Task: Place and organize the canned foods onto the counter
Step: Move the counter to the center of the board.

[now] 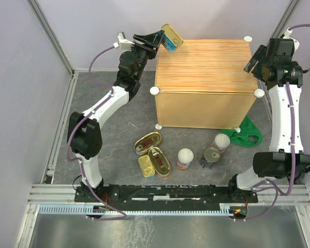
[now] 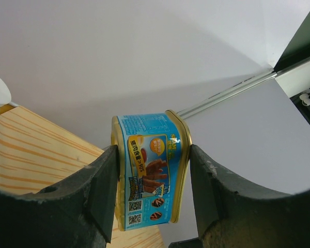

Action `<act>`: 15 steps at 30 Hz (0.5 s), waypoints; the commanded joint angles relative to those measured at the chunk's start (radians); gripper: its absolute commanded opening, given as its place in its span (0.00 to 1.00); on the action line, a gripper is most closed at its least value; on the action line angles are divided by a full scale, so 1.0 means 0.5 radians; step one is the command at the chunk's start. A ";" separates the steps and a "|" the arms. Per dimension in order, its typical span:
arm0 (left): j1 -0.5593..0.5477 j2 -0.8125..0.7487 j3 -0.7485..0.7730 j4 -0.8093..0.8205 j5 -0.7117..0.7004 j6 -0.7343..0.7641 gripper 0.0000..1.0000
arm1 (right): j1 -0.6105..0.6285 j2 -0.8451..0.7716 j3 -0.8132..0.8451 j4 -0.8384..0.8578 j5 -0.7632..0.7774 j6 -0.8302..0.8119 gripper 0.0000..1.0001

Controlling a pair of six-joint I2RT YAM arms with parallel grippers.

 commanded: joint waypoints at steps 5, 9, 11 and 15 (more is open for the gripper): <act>-0.025 0.031 0.127 0.193 -0.161 -0.165 0.03 | -0.071 0.112 -0.001 0.123 -0.182 0.038 0.86; -0.035 0.037 0.098 0.194 -0.248 -0.207 0.03 | -0.077 0.141 -0.015 0.165 -0.335 0.073 0.84; -0.047 0.026 0.056 0.194 -0.325 -0.227 0.03 | -0.073 0.144 -0.033 0.198 -0.438 0.103 0.82; -0.061 0.013 0.006 0.201 -0.439 -0.259 0.03 | -0.009 0.151 -0.053 0.229 -0.532 0.087 0.78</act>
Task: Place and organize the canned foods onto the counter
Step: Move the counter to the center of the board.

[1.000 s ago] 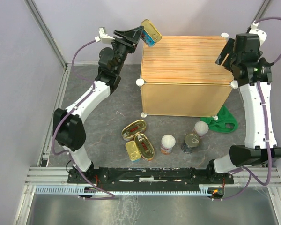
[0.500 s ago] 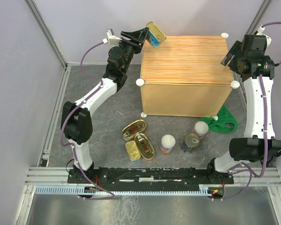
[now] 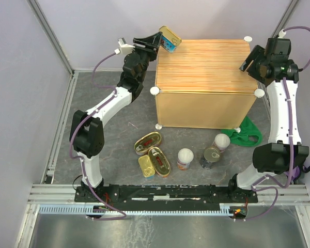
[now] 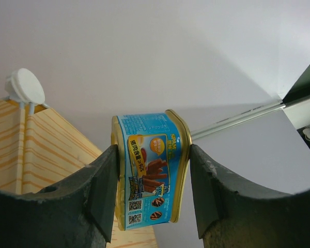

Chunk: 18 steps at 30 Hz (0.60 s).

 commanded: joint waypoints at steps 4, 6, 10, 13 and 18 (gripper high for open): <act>-0.047 -0.105 -0.078 0.224 -0.303 -0.126 0.03 | 0.162 0.041 0.029 0.057 -0.171 -0.029 0.76; -0.058 -0.135 -0.124 0.232 -0.362 -0.123 0.03 | 0.221 0.045 0.036 0.049 -0.156 -0.039 0.75; -0.073 -0.215 -0.230 0.266 -0.491 -0.092 0.03 | 0.347 0.067 0.076 0.018 -0.100 -0.057 0.74; -0.072 -0.285 -0.311 0.264 -0.592 -0.070 0.03 | 0.433 0.074 0.090 0.014 -0.073 -0.052 0.74; -0.071 -0.376 -0.418 0.308 -0.701 -0.042 0.03 | 0.586 0.097 0.130 -0.010 -0.007 -0.048 0.74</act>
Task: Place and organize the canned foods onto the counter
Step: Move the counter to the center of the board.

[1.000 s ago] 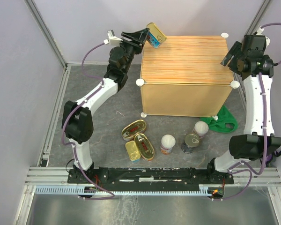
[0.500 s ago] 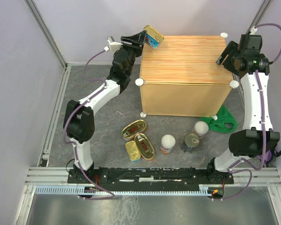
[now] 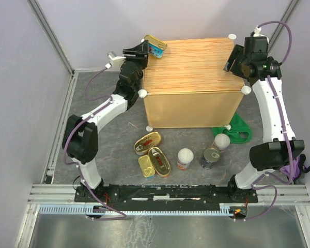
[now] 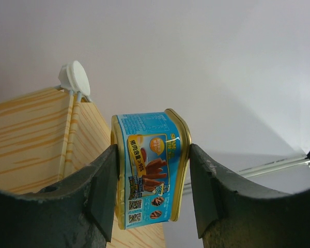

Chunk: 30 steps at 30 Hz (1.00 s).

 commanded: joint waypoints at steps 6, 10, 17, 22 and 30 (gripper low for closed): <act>-0.055 -0.240 -0.026 0.253 -0.206 0.051 0.03 | 0.356 0.045 0.124 -0.074 -0.078 0.055 0.75; -0.054 -0.276 -0.013 0.252 -0.206 0.079 0.03 | 0.360 -0.003 0.178 -0.129 0.091 0.010 0.86; -0.053 -0.327 0.031 0.202 -0.206 0.103 0.03 | 0.354 -0.047 0.377 -0.230 0.337 -0.073 0.98; -0.054 -0.370 0.022 0.157 -0.206 0.086 0.03 | 0.353 -0.122 0.408 -0.217 0.417 -0.082 0.99; -0.072 -0.443 -0.013 0.131 -0.207 0.038 0.03 | 0.357 -0.214 0.411 -0.119 0.017 0.184 0.99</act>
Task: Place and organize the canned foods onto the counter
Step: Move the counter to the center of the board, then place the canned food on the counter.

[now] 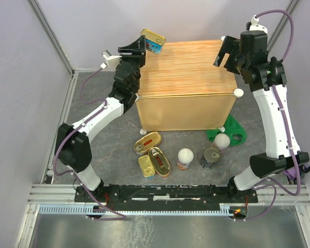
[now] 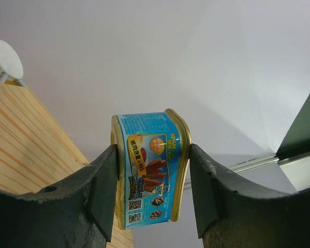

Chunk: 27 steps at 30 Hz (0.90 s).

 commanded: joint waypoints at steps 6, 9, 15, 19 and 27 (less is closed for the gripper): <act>-0.032 -0.203 0.054 0.148 -0.017 -0.066 0.03 | 0.071 -0.129 -0.140 0.500 -0.738 0.582 0.98; -0.045 -0.218 0.021 0.145 -0.015 -0.103 0.03 | 0.100 -0.074 -0.189 0.678 -0.909 0.794 0.98; -0.078 -0.264 -0.058 0.140 -0.031 -0.184 0.03 | 0.124 0.035 -0.319 1.089 -1.187 1.166 0.98; -0.088 -0.289 -0.106 0.131 -0.044 -0.263 0.03 | 0.139 0.114 -0.350 1.253 -1.260 1.331 0.98; -0.104 -0.311 -0.130 0.102 -0.045 -0.332 0.03 | 0.210 0.242 -0.347 1.429 -1.314 1.510 0.98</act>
